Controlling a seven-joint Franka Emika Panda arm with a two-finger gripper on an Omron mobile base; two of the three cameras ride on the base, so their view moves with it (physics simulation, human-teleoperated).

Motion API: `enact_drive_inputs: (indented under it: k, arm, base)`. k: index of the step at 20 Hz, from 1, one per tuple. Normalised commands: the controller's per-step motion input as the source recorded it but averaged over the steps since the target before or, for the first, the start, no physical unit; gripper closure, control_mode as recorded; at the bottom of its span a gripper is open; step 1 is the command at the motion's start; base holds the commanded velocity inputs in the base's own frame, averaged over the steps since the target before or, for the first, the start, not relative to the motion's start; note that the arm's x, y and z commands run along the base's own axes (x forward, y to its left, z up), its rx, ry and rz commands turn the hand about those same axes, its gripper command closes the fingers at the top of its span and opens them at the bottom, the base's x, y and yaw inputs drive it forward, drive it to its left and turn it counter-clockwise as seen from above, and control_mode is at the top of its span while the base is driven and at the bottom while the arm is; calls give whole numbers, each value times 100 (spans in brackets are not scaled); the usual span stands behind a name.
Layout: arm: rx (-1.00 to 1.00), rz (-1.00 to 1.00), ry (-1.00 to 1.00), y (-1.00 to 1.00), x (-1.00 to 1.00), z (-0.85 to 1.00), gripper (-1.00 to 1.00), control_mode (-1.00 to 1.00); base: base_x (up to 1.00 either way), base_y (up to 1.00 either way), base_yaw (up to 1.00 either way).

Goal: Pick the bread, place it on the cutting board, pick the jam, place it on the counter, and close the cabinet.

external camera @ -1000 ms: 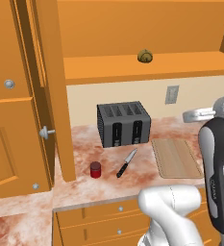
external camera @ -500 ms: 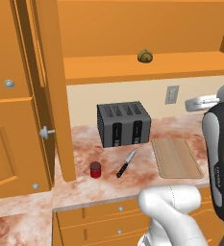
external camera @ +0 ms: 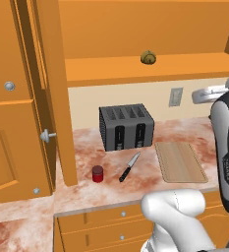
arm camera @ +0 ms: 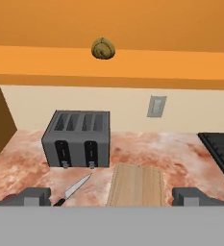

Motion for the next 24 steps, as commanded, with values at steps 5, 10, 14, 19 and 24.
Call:
enact_drive_inputs:
  k: [5, 10, 14, 19, 24]
  arm:
    - [0, 0, -2, 0, 0, 16, -100, -100]
    - [0, 0, -1, 0, 0, 12, -100, -100]
    - [0, 0, 0, 0, 0, 13, -100, -100]
    - [0, 0, 0, 0, 0, 11, -100, -100]
    - [0, 0, 0, 0, 9, 3, -100, -100]
  base:
    - [0, 0, 0]
    - [0, 0, 0]
    - [0, 0, 0]
    - [0, 0, 0]
    - [0, 0, 0]
